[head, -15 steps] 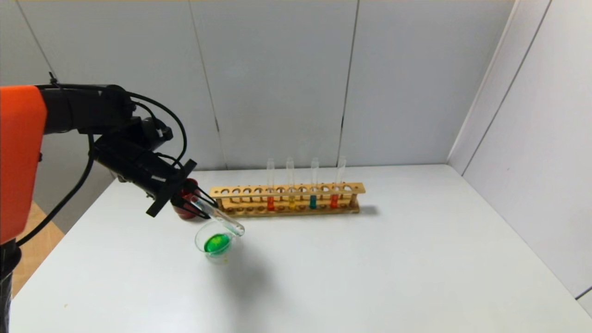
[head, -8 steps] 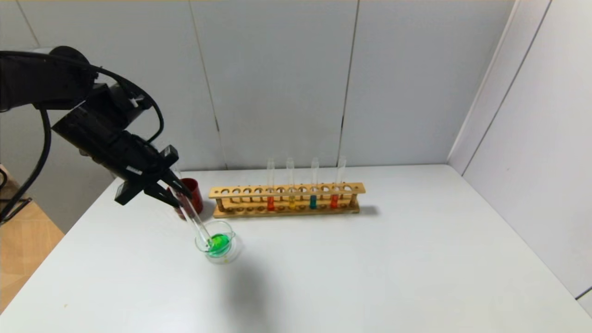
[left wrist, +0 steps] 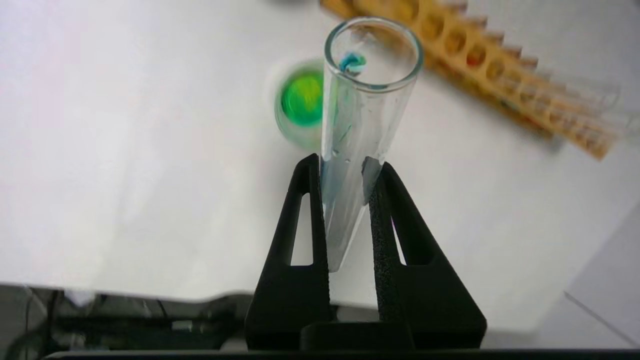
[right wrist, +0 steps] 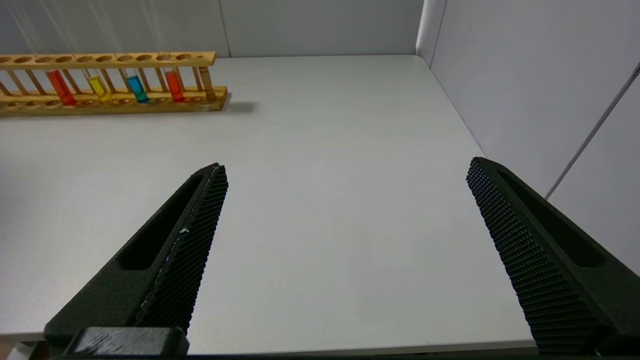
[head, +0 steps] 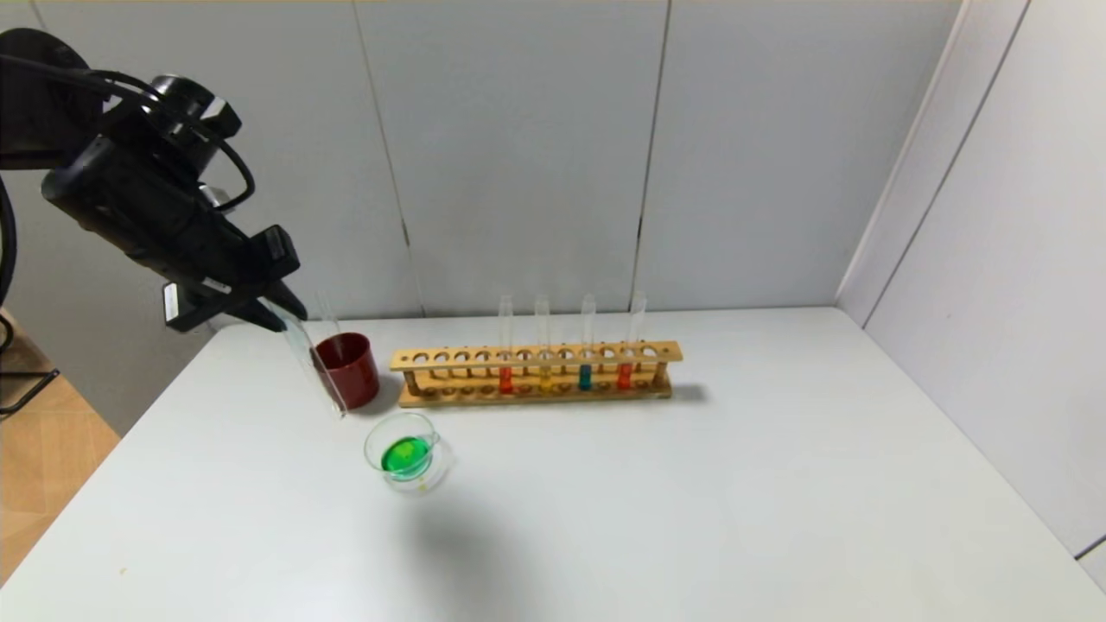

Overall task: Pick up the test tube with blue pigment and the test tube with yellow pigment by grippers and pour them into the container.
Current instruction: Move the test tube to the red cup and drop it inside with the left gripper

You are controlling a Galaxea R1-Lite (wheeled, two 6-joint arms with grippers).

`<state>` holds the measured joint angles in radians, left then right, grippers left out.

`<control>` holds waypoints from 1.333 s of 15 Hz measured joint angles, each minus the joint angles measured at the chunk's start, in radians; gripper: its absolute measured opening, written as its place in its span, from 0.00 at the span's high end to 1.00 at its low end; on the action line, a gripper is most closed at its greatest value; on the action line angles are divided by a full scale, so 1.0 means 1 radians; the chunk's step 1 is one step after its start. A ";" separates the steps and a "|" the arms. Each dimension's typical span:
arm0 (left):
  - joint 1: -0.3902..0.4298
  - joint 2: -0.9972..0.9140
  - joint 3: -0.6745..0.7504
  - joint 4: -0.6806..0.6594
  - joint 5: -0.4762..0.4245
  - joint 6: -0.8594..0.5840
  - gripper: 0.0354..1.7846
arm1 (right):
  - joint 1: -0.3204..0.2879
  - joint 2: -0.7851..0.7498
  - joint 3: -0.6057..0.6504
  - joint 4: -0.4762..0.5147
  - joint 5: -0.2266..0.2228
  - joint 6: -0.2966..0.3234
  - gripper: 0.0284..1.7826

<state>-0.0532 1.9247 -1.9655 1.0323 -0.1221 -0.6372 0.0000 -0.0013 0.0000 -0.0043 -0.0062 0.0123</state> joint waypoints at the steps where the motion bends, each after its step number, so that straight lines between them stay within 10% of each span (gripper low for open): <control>1: 0.006 -0.005 0.001 -0.050 0.038 0.000 0.85 | 0.000 0.000 0.000 0.000 0.000 0.000 0.02; 16: 0.059 0.075 0.351 -0.927 0.317 0.151 0.85 | 0.000 0.000 0.000 0.000 0.000 0.000 0.02; 20: 0.059 0.094 0.386 -0.968 0.323 0.144 0.85 | 0.000 0.000 0.000 0.000 0.001 0.000 0.02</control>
<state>0.0057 2.0185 -1.5794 0.0643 0.2004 -0.4930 0.0000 -0.0013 0.0000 -0.0043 -0.0053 0.0119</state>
